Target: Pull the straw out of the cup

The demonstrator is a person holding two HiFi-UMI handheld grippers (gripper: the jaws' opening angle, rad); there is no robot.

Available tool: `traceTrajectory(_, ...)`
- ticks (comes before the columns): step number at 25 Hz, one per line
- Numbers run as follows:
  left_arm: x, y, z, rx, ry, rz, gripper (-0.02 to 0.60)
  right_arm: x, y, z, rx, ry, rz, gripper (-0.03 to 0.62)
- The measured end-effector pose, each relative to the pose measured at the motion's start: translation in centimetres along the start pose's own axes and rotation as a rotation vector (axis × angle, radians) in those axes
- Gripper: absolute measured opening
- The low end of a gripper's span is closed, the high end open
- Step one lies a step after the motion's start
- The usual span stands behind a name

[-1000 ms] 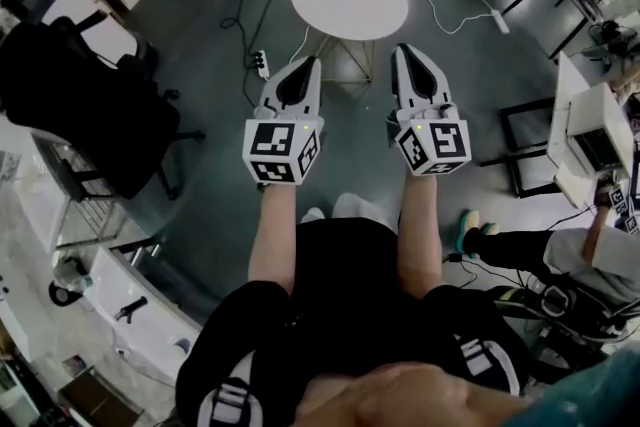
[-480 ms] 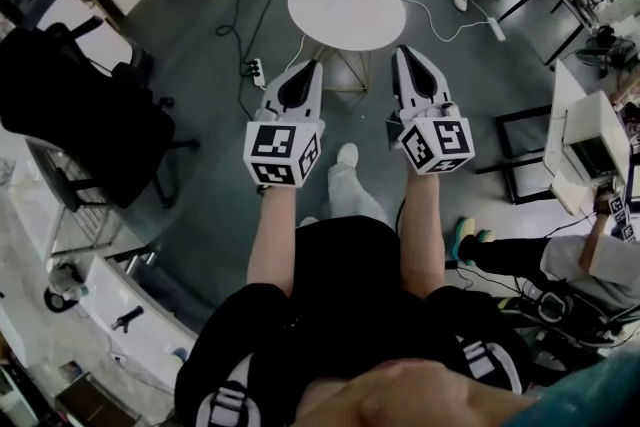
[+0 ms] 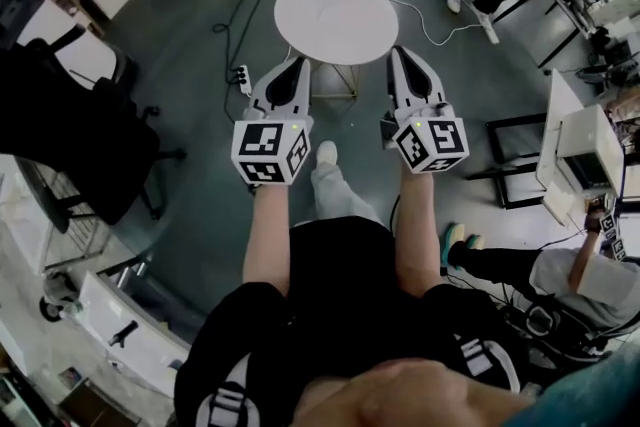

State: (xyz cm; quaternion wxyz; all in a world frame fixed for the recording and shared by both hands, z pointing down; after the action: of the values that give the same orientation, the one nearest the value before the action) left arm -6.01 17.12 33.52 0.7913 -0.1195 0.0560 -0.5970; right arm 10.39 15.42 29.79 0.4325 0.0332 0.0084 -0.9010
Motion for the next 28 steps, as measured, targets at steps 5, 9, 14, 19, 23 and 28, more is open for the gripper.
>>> traceTrajectory(5,5.2,-0.1,1.8,-0.045,-0.049,0.007,0.008,2.6,4.9,2.6,0.039,-0.042,0.023,0.015)
traceTrajectory(9,9.4,-1.3,3.2,-0.019,-0.093,-0.020,0.008,6.2,7.5,5.4,0.080,-0.073,0.003,0.015)
traceTrajectory(14,14.6,-1.7,3.8,-0.006,-0.113,-0.043,0.007,9.9,11.9,6.8,0.110,-0.076,-0.015,0.015)
traceTrajectory(19,20.5,-1.6,4.4,0.036,-0.163,-0.057,0.008,13.3,17.3,8.4,0.173,-0.059,-0.016,0.015)
traceTrajectory(23,23.7,-2.0,3.7,0.093,-0.203,-0.068,0.007,16.1,19.9,9.1,0.229,-0.035,-0.005,0.015)
traceTrajectory(28,28.3,-1.1,2.4,0.118,-0.201,-0.066,0.008,17.8,24.2,8.1,0.212,-0.039,-0.004,0.015)
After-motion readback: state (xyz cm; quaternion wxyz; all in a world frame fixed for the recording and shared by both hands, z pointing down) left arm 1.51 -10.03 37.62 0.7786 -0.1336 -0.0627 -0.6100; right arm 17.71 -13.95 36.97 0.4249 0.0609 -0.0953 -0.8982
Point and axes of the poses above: the fingertips, and each gripper's own axes: x forward along the fingers, y to its right, z out of its underside, the point moved 2 cm from there along -x, backward along the fingers, and after that the axes turned 9 degrees about -z, right-handed, at the moved point
